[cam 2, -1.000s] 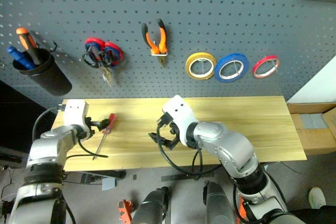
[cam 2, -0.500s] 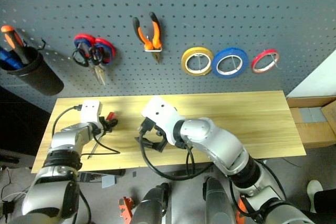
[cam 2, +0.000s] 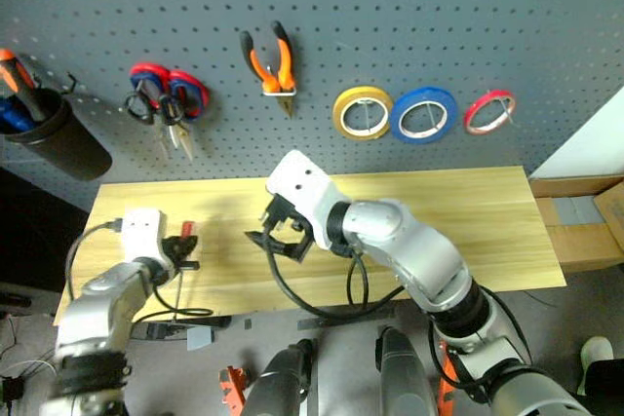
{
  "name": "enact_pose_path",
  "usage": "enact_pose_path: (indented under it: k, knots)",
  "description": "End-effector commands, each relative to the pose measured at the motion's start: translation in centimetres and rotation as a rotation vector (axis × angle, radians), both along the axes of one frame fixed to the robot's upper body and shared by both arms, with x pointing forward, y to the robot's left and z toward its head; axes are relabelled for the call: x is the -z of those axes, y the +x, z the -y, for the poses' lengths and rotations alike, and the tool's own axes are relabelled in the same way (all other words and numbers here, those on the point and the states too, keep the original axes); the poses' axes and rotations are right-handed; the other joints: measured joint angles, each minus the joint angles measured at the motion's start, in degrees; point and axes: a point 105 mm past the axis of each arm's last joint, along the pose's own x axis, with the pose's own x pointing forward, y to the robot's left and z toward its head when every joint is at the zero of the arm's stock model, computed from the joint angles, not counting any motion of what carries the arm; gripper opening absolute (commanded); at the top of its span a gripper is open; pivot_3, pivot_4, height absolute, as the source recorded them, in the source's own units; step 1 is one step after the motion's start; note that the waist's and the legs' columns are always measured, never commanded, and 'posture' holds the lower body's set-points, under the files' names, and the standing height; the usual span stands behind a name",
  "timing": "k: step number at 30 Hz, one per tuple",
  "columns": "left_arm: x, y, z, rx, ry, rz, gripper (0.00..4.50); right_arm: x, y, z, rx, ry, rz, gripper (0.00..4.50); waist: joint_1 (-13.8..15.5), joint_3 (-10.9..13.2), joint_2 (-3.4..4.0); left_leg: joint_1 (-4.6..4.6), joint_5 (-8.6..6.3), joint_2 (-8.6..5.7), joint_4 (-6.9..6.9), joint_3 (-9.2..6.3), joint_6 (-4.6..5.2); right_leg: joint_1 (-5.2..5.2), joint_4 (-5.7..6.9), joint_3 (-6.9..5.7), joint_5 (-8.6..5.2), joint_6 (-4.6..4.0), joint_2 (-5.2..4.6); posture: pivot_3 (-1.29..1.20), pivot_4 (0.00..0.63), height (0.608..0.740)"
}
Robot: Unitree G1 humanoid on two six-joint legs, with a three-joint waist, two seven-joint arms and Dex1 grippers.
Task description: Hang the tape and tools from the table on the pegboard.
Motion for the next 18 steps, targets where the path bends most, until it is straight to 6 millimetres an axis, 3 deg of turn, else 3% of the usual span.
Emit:
enact_pose_path:
  k: [1,10,13,18]
  knots:
    - [-5.9,-1.3,-0.9,-0.040,0.056,0.270,0.84,-3.2,-1.4,0.2,-0.111,0.089,0.168,4.50,0.5,-0.1,-0.07,0.00,0.00,-0.01,0.01,0.01,0.00,0.01,-0.01,-0.02,0.00,0.00,-0.01,-0.03,0.275,0.740]
    - [-14.2,-2.4,-0.3,0.015,0.091,0.570,0.84,-5.5,-0.2,1.1,-0.129,0.155,0.238,4.50,1.9,-1.0,-0.72,-0.01,0.10,-0.03,0.01,0.02,-0.17,0.04,-0.02,-0.07,0.01,0.00,0.01,0.02,0.198,0.740]
    - [-17.3,-2.2,-0.4,0.041,0.084,0.666,0.84,-5.9,0.0,1.3,-0.129,0.162,0.256,4.50,2.1,-1.7,-0.85,-0.02,0.12,-0.03,0.03,0.02,-0.22,0.05,-0.04,-0.09,0.01,0.00,0.03,0.02,0.181,0.740]
    - [-20.9,-0.9,-0.8,0.091,0.063,0.764,0.84,-6.4,1.0,1.6,-0.077,0.176,0.286,4.50,2.6,-2.8,-0.84,-0.02,0.12,-0.05,0.04,0.05,-0.26,0.07,-0.09,-0.09,0.02,0.00,0.02,0.01,0.160,0.740]
